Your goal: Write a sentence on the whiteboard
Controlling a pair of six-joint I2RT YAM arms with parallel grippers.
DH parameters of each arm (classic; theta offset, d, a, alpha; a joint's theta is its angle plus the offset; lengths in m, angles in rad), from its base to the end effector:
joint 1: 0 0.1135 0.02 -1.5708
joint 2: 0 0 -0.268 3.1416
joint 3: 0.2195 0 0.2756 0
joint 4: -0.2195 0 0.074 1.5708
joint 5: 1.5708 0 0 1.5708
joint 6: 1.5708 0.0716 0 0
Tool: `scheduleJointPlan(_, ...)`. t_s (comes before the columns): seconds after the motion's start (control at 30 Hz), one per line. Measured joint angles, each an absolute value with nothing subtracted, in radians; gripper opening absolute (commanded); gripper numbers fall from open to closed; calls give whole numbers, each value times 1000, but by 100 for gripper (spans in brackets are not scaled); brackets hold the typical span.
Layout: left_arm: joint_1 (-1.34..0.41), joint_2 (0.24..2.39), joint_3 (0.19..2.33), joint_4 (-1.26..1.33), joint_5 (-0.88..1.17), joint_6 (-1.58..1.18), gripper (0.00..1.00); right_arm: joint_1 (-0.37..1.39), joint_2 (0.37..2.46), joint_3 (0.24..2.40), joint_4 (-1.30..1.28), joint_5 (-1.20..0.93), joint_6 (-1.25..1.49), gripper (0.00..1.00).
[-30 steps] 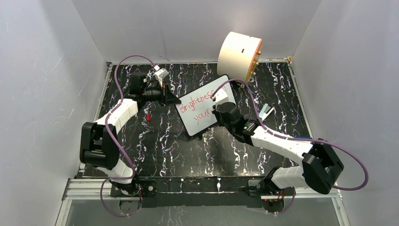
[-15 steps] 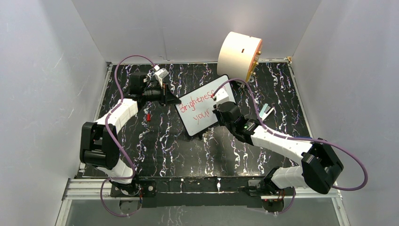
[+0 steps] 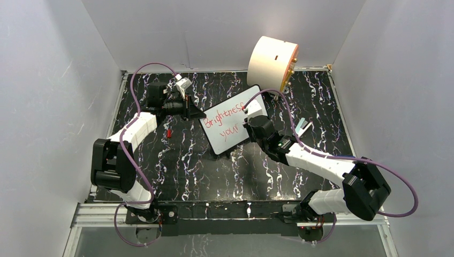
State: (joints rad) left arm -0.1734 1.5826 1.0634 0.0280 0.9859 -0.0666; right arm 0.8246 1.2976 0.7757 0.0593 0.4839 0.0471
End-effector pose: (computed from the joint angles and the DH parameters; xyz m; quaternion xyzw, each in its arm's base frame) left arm 0.3705 -0.1255 0.2466 0.2832 0.7416 -0.4572 0.4009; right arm 0.2510 0.2224 0.2282 -0.1963 0.8118 0.0310 0.5491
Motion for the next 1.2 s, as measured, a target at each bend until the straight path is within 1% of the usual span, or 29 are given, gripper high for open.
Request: scheduleJointPlan(1.2, -173, 1583, 1064, 26, 986, -67, 0, 820, 1289, 775, 80, 448, 29, 0)
